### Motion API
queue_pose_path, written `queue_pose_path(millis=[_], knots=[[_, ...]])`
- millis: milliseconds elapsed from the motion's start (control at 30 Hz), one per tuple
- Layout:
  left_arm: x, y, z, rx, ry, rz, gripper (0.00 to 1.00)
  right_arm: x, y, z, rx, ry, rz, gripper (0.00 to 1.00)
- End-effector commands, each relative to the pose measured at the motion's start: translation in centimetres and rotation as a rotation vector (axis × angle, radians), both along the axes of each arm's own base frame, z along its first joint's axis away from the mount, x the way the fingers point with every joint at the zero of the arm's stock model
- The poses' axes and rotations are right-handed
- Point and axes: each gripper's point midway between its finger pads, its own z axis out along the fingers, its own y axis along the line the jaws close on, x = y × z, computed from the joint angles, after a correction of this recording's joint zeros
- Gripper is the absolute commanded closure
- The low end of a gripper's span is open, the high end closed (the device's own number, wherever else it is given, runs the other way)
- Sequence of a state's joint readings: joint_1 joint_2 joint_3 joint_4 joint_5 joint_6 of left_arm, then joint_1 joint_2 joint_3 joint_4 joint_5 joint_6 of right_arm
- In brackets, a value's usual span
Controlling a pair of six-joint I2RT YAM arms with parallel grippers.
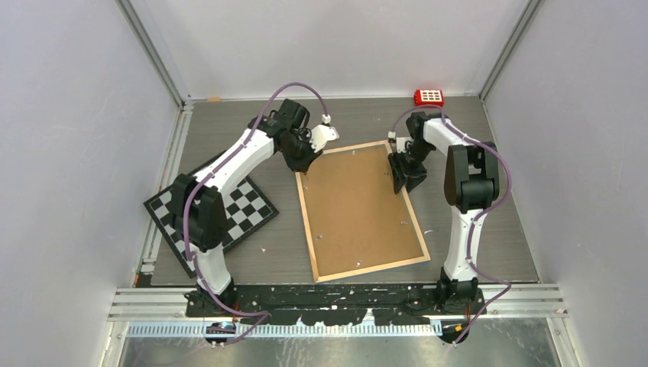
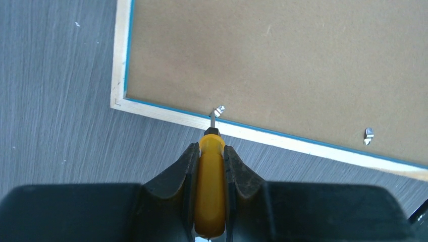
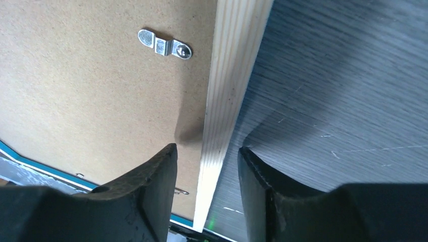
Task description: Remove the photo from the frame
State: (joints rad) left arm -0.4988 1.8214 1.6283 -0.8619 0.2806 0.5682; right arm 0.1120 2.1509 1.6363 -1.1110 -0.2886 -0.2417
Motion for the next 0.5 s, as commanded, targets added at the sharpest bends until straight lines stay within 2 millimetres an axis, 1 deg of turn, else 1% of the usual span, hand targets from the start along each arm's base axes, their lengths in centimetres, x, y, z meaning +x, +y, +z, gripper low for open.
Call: queue_pose_path(millis=[0, 67, 233, 467], knots=[[-1.2, 0.4, -0.7, 0.05, 0.029, -0.068, 1.0, 1.4, 0.9, 3.7, 0.032, -0.095, -0.098, 0.47], [-1.2, 0.4, -1.2, 0.069, 0.031, -0.076, 1.0, 1.2, 1.0, 3.4, 0.03, -0.089, -0.124, 0.45], [-1.0, 0.4, -2.0, 0.091, 0.041, -0.073, 1.0, 0.8, 0.5, 2.0, -0.005, -0.079, -0.161, 0.45], [-1.2, 0.6, -3.5, 0.11, 0.074, -0.088, 1.0, -0.3, -0.3, 0.3, -0.053, -0.034, -0.163, 0.5]])
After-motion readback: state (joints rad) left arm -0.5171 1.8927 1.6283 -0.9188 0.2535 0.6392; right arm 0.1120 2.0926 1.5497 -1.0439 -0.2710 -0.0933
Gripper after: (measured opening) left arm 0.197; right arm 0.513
